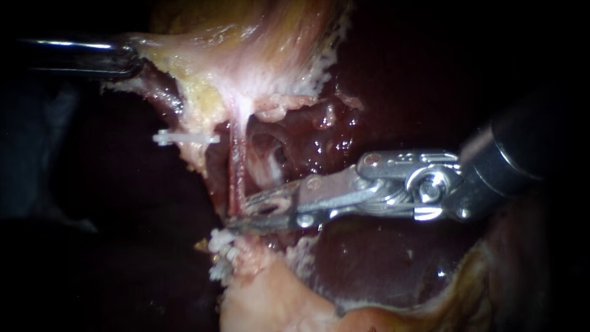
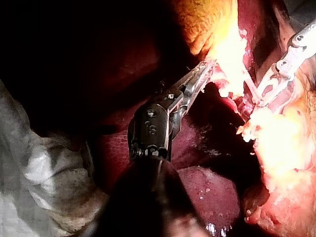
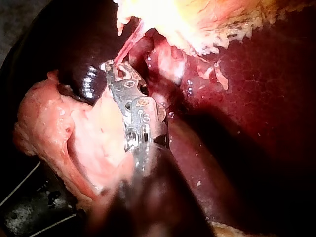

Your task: Clipping second clip right tube

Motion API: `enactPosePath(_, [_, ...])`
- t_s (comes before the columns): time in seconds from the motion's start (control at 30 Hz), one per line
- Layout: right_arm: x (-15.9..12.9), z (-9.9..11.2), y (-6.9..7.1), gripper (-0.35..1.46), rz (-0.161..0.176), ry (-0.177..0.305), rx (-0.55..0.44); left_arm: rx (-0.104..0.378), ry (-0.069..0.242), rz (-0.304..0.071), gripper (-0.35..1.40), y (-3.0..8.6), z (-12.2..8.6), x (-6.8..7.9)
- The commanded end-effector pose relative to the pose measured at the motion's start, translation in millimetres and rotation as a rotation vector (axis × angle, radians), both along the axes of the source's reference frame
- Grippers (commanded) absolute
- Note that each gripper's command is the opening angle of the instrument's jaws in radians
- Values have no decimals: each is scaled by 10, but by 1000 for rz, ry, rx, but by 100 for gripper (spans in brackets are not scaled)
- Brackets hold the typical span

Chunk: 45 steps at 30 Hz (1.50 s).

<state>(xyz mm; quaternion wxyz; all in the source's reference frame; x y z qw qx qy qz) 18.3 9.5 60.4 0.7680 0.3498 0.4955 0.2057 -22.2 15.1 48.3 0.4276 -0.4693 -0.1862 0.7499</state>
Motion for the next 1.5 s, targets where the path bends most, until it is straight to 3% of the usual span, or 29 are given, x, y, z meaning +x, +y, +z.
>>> enactPosePath(0.03, [0,0,0,-9,0,0,0,0,0,0,-35,0,0,0])
enactPosePath(0.2, [0,-1,-1,-1,1,3,0,0,0,0,-35,0,-1,0])
enactPosePath(0.43, [0,0,-1,36,22,35,3,0,0,0,-35,-1,-1,0])
enactPosePath(0.57, [0,0,-1,46,39,62,5,0,0,0,-35,-1,-1,0])
enactPosePath(1.2, [5,17,-10,50,43,64,0,-1,1,-1,-35,-2,0,-1])
enactPosePath(1.5, [19,26,-14,50,44,109,36,-2,2,-2,-35,-2,0,-1])
